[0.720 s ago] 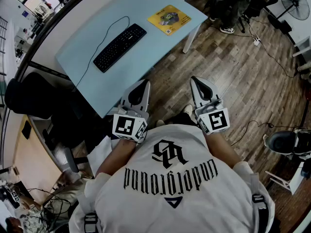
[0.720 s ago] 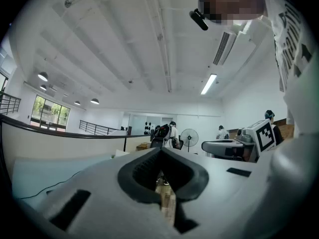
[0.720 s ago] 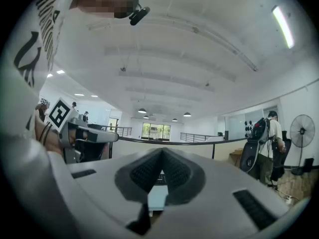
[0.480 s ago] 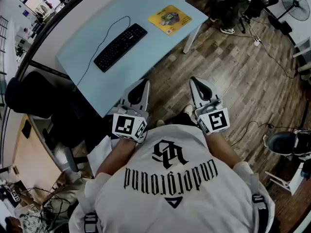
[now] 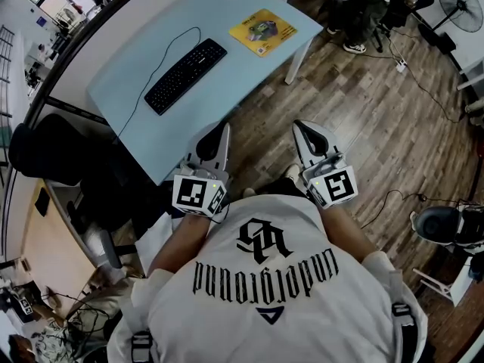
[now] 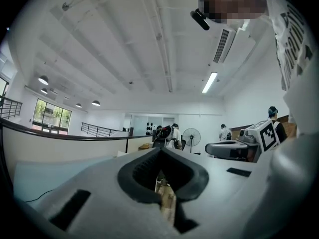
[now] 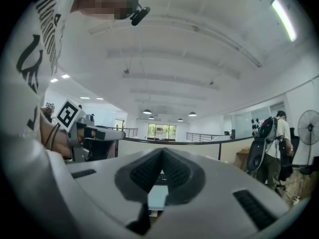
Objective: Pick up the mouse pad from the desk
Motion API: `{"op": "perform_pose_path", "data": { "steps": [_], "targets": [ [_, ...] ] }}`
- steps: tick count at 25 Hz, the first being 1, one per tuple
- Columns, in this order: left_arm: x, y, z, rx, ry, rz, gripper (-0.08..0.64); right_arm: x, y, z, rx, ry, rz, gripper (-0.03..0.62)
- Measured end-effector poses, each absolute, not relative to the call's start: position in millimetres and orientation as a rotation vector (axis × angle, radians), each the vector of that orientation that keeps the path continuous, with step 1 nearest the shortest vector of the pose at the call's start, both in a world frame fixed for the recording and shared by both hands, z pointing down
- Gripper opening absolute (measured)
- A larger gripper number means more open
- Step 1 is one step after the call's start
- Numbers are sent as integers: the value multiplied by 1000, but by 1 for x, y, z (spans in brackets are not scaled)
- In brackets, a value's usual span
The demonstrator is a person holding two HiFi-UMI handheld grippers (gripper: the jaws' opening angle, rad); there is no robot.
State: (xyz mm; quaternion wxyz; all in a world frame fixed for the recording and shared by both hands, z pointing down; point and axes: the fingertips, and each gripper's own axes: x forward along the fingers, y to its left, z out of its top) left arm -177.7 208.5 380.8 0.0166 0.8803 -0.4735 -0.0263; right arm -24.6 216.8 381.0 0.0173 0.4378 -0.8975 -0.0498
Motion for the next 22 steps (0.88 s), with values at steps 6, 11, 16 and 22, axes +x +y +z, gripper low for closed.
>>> {"op": "perform_pose_path", "data": {
  "steps": [6, 11, 16, 22],
  "targets": [
    [-159, 194, 383, 2737, -1480, -55, 8, -5, 201, 379, 1350, -2819, -142, 6],
    [-139, 180, 386, 2727, -1501, -46, 8, 18, 182, 381, 1348, -2833, -106, 185],
    [-104, 156, 387, 2721, -1501, -19, 8, 44, 162, 380, 1279, -2865, -117, 268],
    [-46, 118, 394, 2722, -1488, -1, 8, 96, 126, 391, 1248, -2876, -64, 320]
  ]
}}
